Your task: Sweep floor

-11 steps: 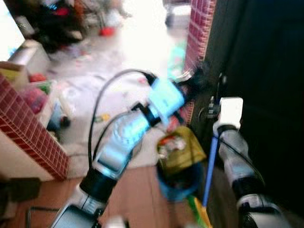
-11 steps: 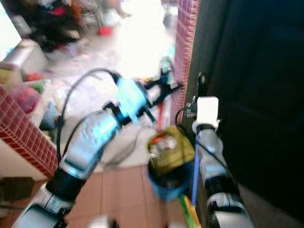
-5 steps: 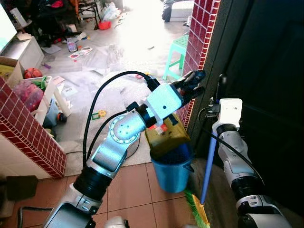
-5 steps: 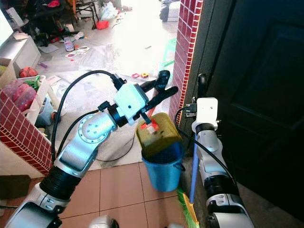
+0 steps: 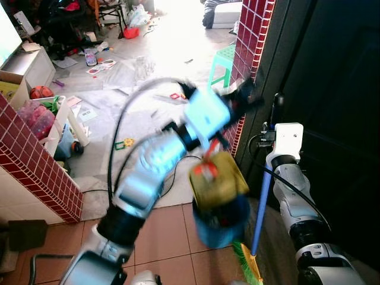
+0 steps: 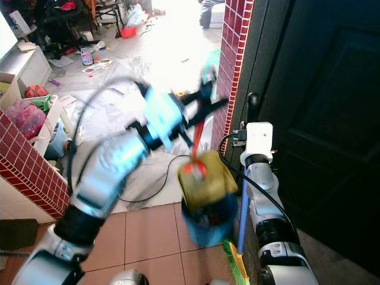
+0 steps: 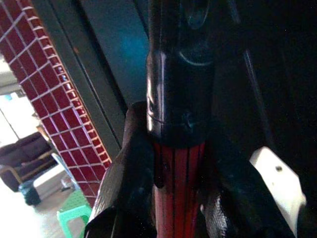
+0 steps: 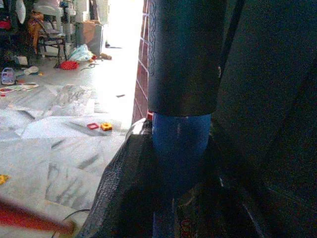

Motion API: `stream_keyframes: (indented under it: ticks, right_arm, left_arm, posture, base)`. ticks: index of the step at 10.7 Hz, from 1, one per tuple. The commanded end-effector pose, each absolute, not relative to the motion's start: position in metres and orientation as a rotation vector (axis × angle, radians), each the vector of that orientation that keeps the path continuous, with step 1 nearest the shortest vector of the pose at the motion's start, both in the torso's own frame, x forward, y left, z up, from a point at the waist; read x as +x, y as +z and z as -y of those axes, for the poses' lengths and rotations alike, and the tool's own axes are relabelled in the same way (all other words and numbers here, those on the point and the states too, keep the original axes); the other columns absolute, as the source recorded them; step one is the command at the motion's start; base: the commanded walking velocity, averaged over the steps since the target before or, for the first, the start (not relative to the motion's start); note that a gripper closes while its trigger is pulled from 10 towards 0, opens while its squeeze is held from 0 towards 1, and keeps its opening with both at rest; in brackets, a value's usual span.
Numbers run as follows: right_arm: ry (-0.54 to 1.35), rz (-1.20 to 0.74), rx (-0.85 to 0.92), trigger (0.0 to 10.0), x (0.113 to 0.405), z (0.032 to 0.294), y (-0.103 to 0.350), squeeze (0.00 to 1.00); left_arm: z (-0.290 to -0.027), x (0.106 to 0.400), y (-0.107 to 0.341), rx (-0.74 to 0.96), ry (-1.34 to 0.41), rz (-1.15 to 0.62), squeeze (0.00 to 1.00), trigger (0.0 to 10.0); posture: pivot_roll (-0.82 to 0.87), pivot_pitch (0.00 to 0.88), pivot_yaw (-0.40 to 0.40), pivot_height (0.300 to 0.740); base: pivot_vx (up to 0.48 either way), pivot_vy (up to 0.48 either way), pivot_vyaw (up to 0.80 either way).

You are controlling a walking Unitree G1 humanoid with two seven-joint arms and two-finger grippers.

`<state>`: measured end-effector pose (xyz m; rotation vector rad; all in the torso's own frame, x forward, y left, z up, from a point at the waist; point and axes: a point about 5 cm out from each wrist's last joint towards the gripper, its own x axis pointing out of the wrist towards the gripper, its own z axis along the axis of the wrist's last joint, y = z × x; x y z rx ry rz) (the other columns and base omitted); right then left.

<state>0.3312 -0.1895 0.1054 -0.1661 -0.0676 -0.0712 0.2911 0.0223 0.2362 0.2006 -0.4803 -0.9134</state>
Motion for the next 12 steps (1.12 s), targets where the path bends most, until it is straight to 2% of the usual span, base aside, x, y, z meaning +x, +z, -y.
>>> stream_keyframes:
  ticks: [1, 2, 4, 6, 7, 9, 10, 12]
  right_arm:
    - [-0.056, 0.097, -0.194, 10.0, 0.335, 0.188, 0.113, 0.00]
    - [-0.056, 0.098, -0.193, 10.0, 0.336, 0.188, 0.113, 0.00]
    - [-0.054, 0.097, -0.192, 10.0, 0.337, 0.187, 0.113, 0.00]
    - [-0.051, 0.095, -0.190, 10.0, 0.337, 0.185, 0.112, 0.00]
    - [-0.050, 0.093, -0.190, 10.0, 0.337, 0.185, 0.111, 0.00]
    - [-0.049, 0.092, -0.189, 10.0, 0.336, 0.185, 0.110, 0.00]
    - [-0.048, 0.091, -0.190, 10.0, 0.335, 0.186, 0.109, 0.00]
    - [-0.048, 0.087, -0.192, 10.0, 0.335, 0.186, 0.109, 0.00]
  left_arm:
    - [-0.029, 0.292, 0.262, 0.216, -0.884, 0.569, 0.00, 10.0]
    - [-0.035, 0.294, 0.275, 0.232, -0.861, 0.604, 0.00, 10.0]
    - [-0.064, 0.307, 0.314, 0.205, -0.696, 0.712, 0.00, 10.0]
    - [-0.105, 0.315, 0.346, 0.220, -0.427, 0.848, 0.00, 10.0]
    - [-0.123, 0.320, 0.347, 0.233, -0.319, 0.848, 0.00, 10.0]
    - [-0.135, 0.331, 0.312, 0.193, -0.263, 0.717, 0.00, 10.0]
    - [-0.137, 0.335, 0.272, 0.161, -0.239, 0.597, 0.00, 10.0]
    - [-0.145, 0.339, 0.236, 0.039, -0.162, 0.475, 0.00, 10.0]
  posture:
    - [-0.13, 0.000, 0.034, 0.740]
    - [-0.12, 0.000, 0.034, 0.740]
    - [-0.12, 0.000, 0.033, 0.740]
    - [-0.12, 0.000, 0.032, 0.740]
    - [-0.12, 0.000, 0.032, 0.740]
    - [-0.12, 0.000, 0.033, 0.740]
    - [-0.12, 0.000, 0.033, 0.740]
    - [-0.12, 0.000, 0.032, 0.740]
  base:
    - [0.000, 0.000, 0.00]
    - [0.000, 0.000, 0.00]
    - [0.000, 0.000, 0.00]
    - [0.000, 0.000, 0.00]
    - [0.000, 0.000, 0.00]
    - [0.000, 0.000, 0.00]
    - [0.000, 0.000, 0.00]
    - [0.000, 0.000, 0.00]
